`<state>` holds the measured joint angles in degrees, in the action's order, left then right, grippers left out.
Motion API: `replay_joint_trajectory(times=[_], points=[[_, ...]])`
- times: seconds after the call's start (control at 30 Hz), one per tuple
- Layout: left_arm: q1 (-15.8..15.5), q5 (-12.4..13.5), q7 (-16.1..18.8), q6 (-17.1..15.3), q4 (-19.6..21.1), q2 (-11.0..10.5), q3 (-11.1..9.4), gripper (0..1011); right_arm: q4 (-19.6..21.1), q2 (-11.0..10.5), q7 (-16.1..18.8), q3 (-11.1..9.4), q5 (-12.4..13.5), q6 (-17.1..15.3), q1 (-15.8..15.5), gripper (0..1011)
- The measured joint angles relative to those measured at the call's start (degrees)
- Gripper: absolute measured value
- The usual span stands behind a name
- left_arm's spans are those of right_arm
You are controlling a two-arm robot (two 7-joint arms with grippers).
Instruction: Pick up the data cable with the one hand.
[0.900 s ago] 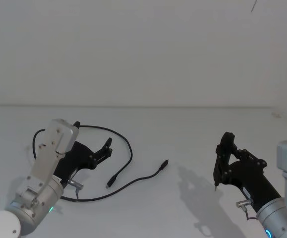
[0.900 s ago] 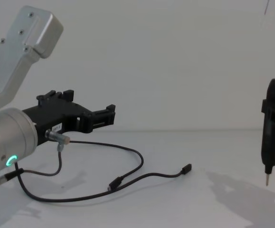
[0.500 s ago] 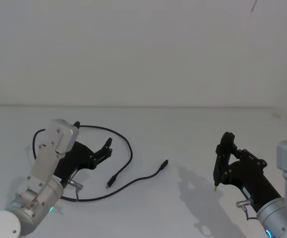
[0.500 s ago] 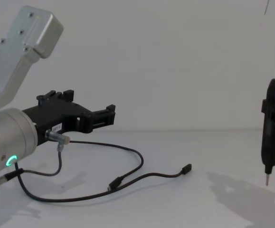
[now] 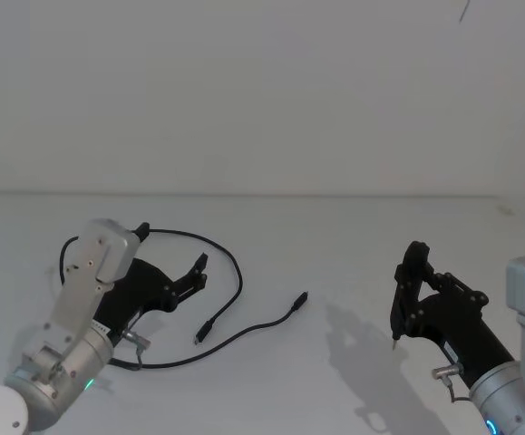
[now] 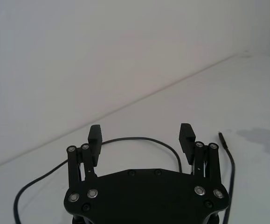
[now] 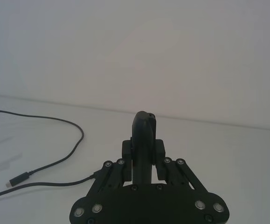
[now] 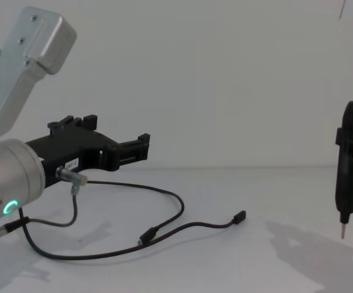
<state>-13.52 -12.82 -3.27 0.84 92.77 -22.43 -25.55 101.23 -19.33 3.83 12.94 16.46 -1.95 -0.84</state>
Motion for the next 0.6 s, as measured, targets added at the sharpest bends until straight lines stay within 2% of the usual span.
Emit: replay_joint_trajectory(times=[0.43, 0.6], points=[[0.4, -3.63, -8.28, 0.89, -0.18, -2.61, -0.03, 1001, 0.0, 0.0, 0.0, 0.0, 0.0, 0.0, 0.0, 279], [0.36, -5.21, -12.81, 0.76, -0.5, -3.92, -0.58, 1001, 0.0, 0.0, 0.0, 0.0, 0.0, 0.0, 0.0, 279]])
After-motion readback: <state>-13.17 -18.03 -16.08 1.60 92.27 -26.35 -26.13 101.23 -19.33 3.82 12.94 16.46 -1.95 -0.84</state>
